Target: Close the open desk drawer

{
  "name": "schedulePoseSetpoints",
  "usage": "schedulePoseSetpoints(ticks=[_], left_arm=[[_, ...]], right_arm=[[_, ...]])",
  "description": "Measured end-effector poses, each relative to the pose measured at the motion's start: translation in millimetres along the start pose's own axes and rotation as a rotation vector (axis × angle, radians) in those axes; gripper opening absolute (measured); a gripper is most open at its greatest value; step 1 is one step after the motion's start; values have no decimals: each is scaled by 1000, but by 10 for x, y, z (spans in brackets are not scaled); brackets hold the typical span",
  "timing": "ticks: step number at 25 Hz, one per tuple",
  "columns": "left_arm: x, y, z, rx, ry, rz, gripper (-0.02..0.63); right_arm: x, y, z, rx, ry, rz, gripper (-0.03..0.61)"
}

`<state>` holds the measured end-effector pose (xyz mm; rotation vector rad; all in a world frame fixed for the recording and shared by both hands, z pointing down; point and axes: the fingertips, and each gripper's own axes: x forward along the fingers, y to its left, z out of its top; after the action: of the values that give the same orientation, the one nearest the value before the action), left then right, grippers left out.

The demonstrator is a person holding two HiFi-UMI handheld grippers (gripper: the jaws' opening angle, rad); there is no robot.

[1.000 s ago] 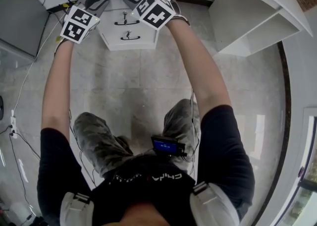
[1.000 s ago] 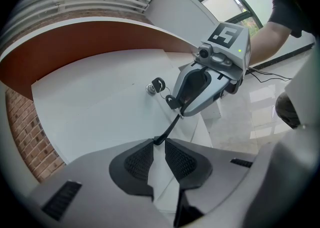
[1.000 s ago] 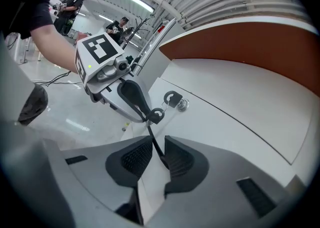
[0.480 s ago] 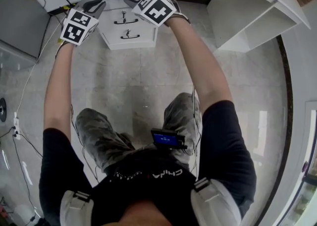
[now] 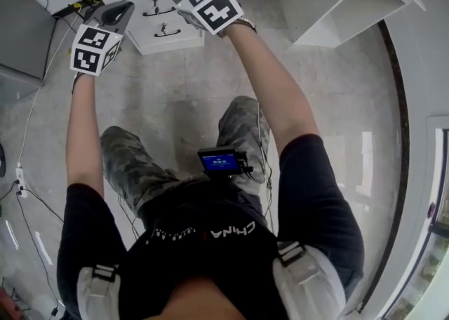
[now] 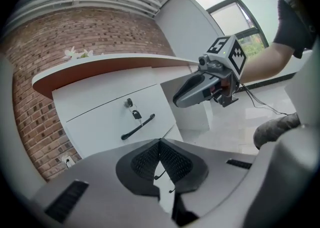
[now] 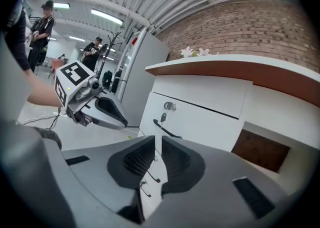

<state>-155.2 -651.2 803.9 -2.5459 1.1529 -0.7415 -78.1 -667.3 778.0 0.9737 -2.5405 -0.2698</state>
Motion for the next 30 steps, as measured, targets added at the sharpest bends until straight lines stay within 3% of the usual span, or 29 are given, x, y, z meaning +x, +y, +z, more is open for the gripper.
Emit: schedulePoseSetpoints(ticks=[13, 17, 20, 25, 30], left_arm=[[-543, -485, -215, -117, -37, 2, 12], [-511, -445, -231, -119, -47, 7, 12], [-555, -369, -179, -148, -34, -10, 12], [-751, -143, 247, -215, 39, -90, 12], [-1319, 179, 1182, -251, 112, -129, 12]], right_arm=[[-476, 534, -191, 139, -68, 19, 18], [-407, 600, -248, 132, -57, 32, 18], [-424, 591, -193, 182, -46, 40, 18], [-591, 482, 241, 243, 54, 75, 18], [-1028, 323, 1268, 255, 120, 101, 18]])
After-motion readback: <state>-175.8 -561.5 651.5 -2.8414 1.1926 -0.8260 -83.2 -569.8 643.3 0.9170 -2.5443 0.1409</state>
